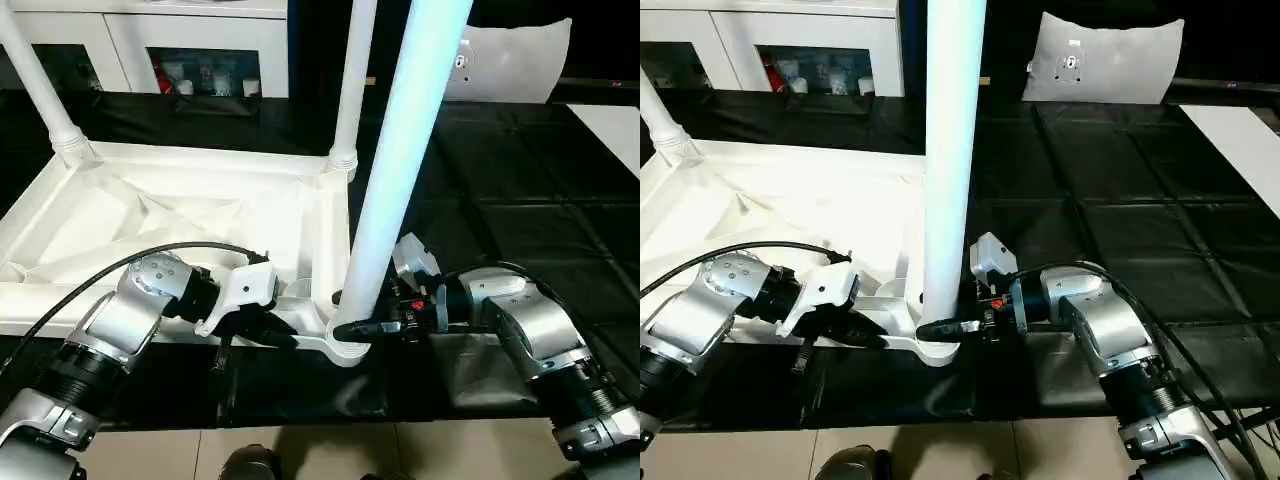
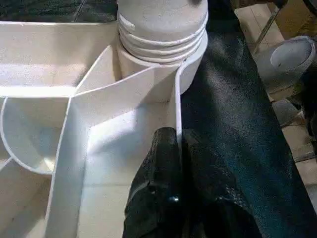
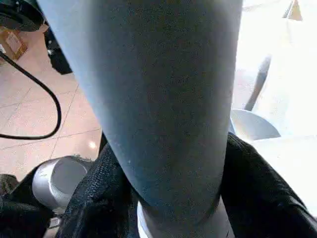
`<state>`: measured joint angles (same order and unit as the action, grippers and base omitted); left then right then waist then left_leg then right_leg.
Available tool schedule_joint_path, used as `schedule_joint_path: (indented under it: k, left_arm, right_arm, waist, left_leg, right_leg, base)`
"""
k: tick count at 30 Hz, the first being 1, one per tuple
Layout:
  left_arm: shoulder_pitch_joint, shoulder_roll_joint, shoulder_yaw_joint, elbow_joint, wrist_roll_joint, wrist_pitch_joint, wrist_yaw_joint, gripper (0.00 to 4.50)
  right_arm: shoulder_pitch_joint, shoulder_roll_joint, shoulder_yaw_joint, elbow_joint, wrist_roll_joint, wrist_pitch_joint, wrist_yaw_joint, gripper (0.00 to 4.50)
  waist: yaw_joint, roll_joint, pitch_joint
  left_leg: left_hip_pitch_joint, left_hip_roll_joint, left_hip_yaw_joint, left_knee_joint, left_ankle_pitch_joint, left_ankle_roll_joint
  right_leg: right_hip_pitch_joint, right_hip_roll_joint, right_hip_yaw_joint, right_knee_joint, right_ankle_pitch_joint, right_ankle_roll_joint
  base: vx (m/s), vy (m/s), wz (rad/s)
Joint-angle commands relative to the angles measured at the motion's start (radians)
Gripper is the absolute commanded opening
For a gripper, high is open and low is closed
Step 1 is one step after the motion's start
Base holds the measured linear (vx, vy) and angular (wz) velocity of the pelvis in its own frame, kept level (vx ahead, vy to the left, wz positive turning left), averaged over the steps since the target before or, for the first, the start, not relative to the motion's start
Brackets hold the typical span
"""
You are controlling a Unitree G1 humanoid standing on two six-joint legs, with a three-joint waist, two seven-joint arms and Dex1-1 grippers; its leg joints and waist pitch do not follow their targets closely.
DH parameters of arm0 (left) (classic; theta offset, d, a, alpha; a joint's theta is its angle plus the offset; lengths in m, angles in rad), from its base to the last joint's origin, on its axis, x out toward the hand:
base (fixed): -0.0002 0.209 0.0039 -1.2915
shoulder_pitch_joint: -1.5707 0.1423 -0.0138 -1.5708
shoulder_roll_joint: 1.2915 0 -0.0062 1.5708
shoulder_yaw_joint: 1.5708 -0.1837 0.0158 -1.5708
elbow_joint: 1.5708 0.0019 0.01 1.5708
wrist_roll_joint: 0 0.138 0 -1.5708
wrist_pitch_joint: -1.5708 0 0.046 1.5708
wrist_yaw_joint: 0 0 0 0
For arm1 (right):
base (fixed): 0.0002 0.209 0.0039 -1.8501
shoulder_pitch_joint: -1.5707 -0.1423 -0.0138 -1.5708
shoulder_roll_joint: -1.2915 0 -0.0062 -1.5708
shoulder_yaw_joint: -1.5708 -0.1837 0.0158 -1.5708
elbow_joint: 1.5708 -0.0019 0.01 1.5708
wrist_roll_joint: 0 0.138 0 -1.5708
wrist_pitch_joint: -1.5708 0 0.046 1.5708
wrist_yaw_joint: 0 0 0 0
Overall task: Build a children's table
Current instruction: Rotate leg to tighten
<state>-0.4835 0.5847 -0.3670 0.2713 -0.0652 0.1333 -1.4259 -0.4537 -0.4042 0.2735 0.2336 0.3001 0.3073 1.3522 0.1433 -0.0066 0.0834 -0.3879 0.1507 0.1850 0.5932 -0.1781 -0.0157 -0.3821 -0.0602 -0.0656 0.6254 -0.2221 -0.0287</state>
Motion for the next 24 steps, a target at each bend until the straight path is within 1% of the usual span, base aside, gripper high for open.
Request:
schedule_joint_path:
  k: [1, 2, 4, 5, 6, 7, 8, 9, 10, 11, 12, 13, 14, 15, 16, 17, 18, 19, 20, 21, 22, 24]
  left_arm:
    - [0.003, -0.010, 0.001, -0.034, -0.023, 0.013, -0.002, 0.00]
    - [0.008, -0.015, 0.007, -0.040, -0.028, 0.024, 0.009, 0.00]
    - [0.011, -0.023, 0.015, -0.046, -0.031, 0.039, 0.028, 0.00]
    - [0.014, -0.042, 0.028, -0.050, -0.025, 0.063, 0.080, 0.00]
    - [0.015, -0.054, 0.036, -0.054, -0.022, 0.082, 0.111, 0.00]
    - [0.016, -0.061, 0.041, -0.057, -0.021, 0.094, 0.130, 0.00]
    - [0.017, -0.078, 0.050, -0.065, -0.019, 0.119, 0.166, 0.00]
    - [0.017, -0.078, 0.050, -0.065, -0.019, 0.119, 0.166, 0.00]
    - [0.018, -0.087, 0.054, -0.070, -0.018, 0.131, 0.184, 0.00]
    - [0.017, -0.114, 0.069, -0.078, -0.024, 0.165, 0.226, 0.00]
    - [0.017, -0.114, 0.069, -0.078, -0.024, 0.165, 0.226, 0.00]
    - [0.013, -0.141, 0.084, -0.083, -0.027, 0.198, 0.270, 0.00]
    - [-0.007, -0.207, 0.108, -0.076, -0.018, 0.262, 0.379, 0.00]
    - [-0.019, -0.237, 0.115, -0.066, -0.004, 0.284, 0.432, 0.00]
    - [-0.020, -0.240, 0.116, -0.066, -0.003, 0.287, 0.437, 0.00]
    - [-0.033, -0.274, 0.123, -0.055, 0.010, 0.308, 0.496, 0.00]
    - [-0.046, -0.309, 0.133, -0.042, 0.020, 0.323, 0.552, 0.00]
    - [-0.053, -0.327, 0.138, -0.035, 0.025, 0.330, 0.580, 0.00]
    - [-0.073, -0.383, 0.155, -0.011, 0.042, 0.346, 0.674, 0.00]
    - [-0.080, -0.403, 0.160, -0.002, 0.052, 0.350, 0.713, 0.00]
    - [-0.084, -0.415, 0.161, 0.005, 0.058, 0.349, 0.736, 0.00]
    - [-0.101, -0.454, 0.167, 0.031, 0.087, 0.346, 0.819, 0.00]
  right_arm:
    - [0.027, -0.009, 0.012, -0.014, 0.018, 0.049, 0.011, 2.04]
    - [0.035, -0.001, 0.011, -0.025, 0.025, 0.062, 0.001, 2.04]
    - [0.046, 0.008, 0.008, -0.039, 0.033, 0.074, -0.014, 2.04]
    - [0.076, 0.031, 0.002, -0.083, 0.035, 0.097, -0.074, 2.04]
    - [0.094, 0.044, 0.003, -0.110, 0.027, 0.103, -0.114, 2.04]
    - [0.105, 0.052, 0.004, -0.127, 0.021, 0.107, -0.140, 2.04]
    - [0.118, 0.077, 0.002, -0.139, -0.001, 0.117, -0.207, 2.04]
    - [0.118, 0.077, 0.002, -0.139, -0.001, 0.117, -0.207, 2.04]
    - [0.123, 0.092, 0.000, -0.141, -0.013, 0.125, -0.245, 2.04]
    - [0.129, 0.125, -0.006, -0.142, -0.036, 0.138, -0.319, 2.04]
    - [0.129, 0.125, -0.006, -0.142, -0.036, 0.138, -0.319, 2.04]
    - [0.131, 0.161, -0.015, -0.141, -0.054, 0.159, -0.392, 2.03]
    - [0.120, 0.247, -0.038, -0.126, -0.083, 0.200, -0.543, 2.03]
    - [0.109, 0.289, -0.048, -0.114, -0.096, 0.217, -0.610, 2.02]
    - [0.109, 0.293, -0.049, -0.113, -0.097, 0.219, -0.617, 2.01]
    - [0.096, 0.340, -0.063, -0.101, -0.110, 0.238, -0.694, 2.01]
    - [0.081, 0.387, -0.079, -0.079, -0.121, 0.251, -0.771, 2.01]
    - [0.072, 0.410, -0.088, -0.068, -0.126, 0.257, -0.808, 2.01]
    - [0.045, 0.476, -0.111, -0.025, -0.140, 0.260, -0.920, 2.01]
    - [0.034, 0.505, -0.120, -0.005, -0.148, 0.255, -0.967, 2.01]
    - [0.026, 0.522, -0.127, 0.009, -0.152, 0.250, -0.996, 2.01]
    - [-0.004, 0.575, -0.146, 0.069, -0.162, 0.212, -1.065, 2.01]
  waist:
    - [-0.008, 0.007, -0.062]
    - [-0.008, 0.009, -0.061]
    - [-0.009, 0.007, -0.061]
    - [-0.009, 0.005, -0.060]
    - [-0.007, 0.007, -0.057]
    - [-0.008, 0.007, -0.055]
    - [-0.010, 0.006, -0.052]
    - [-0.016, 0.004, -0.047]
    - [-0.016, 0.005, -0.047]
    - [-0.017, 0.008, -0.045]
    - [-0.021, 0.006, -0.044]
    - [-0.027, 0.004, -0.043]
    - [-0.035, 0.005, -0.043]
    - [-0.045, 0.004, -0.041]
    - [-0.049, 0.004, -0.042]
    - [-0.056, 0.003, -0.043]
    - [-0.065, 0.003, -0.041]
    - [-0.067, 0.004, -0.042]
    - [-0.072, 0.003, -0.044]
    - [-0.075, 0.004, -0.045]
    - [-0.076, 0.003, -0.044]
    - [-0.078, 0.005, -0.050]
  left_leg:
    - [0.031, 0.100, -0.038, -0.080, -0.181, 0.031]
    - [0.031, 0.100, -0.038, -0.080, -0.185, 0.029]
    - [0.031, 0.101, -0.038, -0.082, -0.189, 0.026]
    - [0.032, 0.100, -0.038, -0.082, -0.195, 0.025]
    - [0.031, 0.102, -0.040, -0.084, -0.202, 0.020]
    - [0.032, 0.102, -0.039, -0.086, -0.214, 0.016]
    - [0.033, 0.100, -0.041, -0.089, -0.238, 0.005]
    - [0.032, 0.098, -0.044, -0.092, -0.273, -0.010]
    - [0.034, 0.097, -0.046, -0.092, -0.295, -0.016]
    - [0.038, 0.097, -0.047, -0.092, -0.317, -0.028]
    - [0.037, 0.098, -0.049, -0.095, -0.325, -0.039]
    - [0.034, 0.097, -0.051, -0.097, -0.326, -0.043]
    - [0.033, 0.097, -0.054, -0.100, -0.333, -0.051]
    - [0.034, 0.096, -0.055, -0.101, -0.348, -0.064]
    - [0.034, 0.095, -0.056, -0.100, -0.352, -0.071]
    - [0.031, 0.092, -0.058, -0.100, -0.349, -0.071]
    - [0.026, 0.093, -0.057, -0.102, -0.336, -0.066]
    - [0.028, 0.091, -0.057, -0.101, -0.334, -0.068]
    - [0.031, 0.090, -0.055, -0.099, -0.328, -0.065]
    - [0.033, 0.088, -0.052, -0.096, -0.310, -0.063]
    - [0.031, 0.088, -0.052, -0.097, -0.299, -0.059]
    - [0.026, 0.086, -0.047, -0.094, -0.236, -0.034]
  right_leg:
    - [0.029, -0.114, 0.063, -0.070, -0.117, -0.238]
    - [0.029, -0.115, 0.064, -0.071, -0.119, -0.238]
    - [0.029, -0.114, 0.064, -0.071, -0.114, -0.238]
    - [0.028, -0.113, 0.064, -0.072, -0.121, -0.238]
    - [0.026, -0.117, 0.066, -0.074, -0.137, -0.234]
    - [0.025, -0.116, 0.067, -0.077, -0.152, -0.228]
    - [0.024, -0.117, 0.067, -0.082, -0.199, -0.219]
    - [0.024, -0.119, 0.069, -0.088, -0.266, -0.207]
    - [0.024, -0.122, 0.069, -0.093, -0.311, -0.197]
    - [0.019, -0.124, 0.072, -0.100, -0.370, -0.178]
    - [0.017, -0.124, 0.073, -0.101, -0.390, -0.171]
    - [0.020, -0.123, 0.072, -0.100, -0.393, -0.167]
    - [0.017, -0.122, 0.071, -0.099, -0.400, -0.163]
    - [0.013, -0.121, 0.071, -0.101, -0.411, -0.165]
    - [0.013, -0.122, 0.070, -0.100, -0.417, -0.163]
    - [0.016, -0.122, 0.070, -0.102, -0.422, -0.154]
    - [0.016, -0.122, 0.072, -0.102, -0.404, -0.151]
    - [0.014, -0.119, 0.070, -0.101, -0.397, -0.153]
    - [0.012, -0.119, 0.072, -0.103, -0.374, -0.155]
    - [0.010, -0.118, 0.074, -0.103, -0.340, -0.162]
    - [0.012, -0.118, 0.074, -0.103, -0.327, -0.162]
    - [0.021, -0.115, 0.074, -0.097, -0.231, -0.167]
  base:
    - [0.000, 0.000, 0.00]
    - [0.000, 0.000, 0.00]
    - [0.000, 0.000, 0.00]
    - [0.000, 0.000, 0.00]
    - [0.000, 0.000, 0.00]
    - [0.000, 0.000, 0.00]
    - [0.000, 0.000, 0.00]
    - [0.000, 0.000, 0.00]
    - [0.000, 0.000, 0.00]
    - [0.000, 0.000, 0.00]
    - [0.000, 0.000, 0.00]
    - [0.000, 0.000, 0.00]
    - [0.000, 0.000, 0.00]
    - [0.000, 0.000, 0.00]
    - [0.000, 0.000, 0.00]
    - [0.000, 0.000, 0.00]
    - [0.000, 0.000, 0.00]
    - [0.000, 0.000, 0.00]
    - [0.000, 0.000, 0.00]
    - [0.000, 0.000, 0.00]
    - [0.000, 0.000, 0.00]
    - [0.000, 0.000, 0.00]
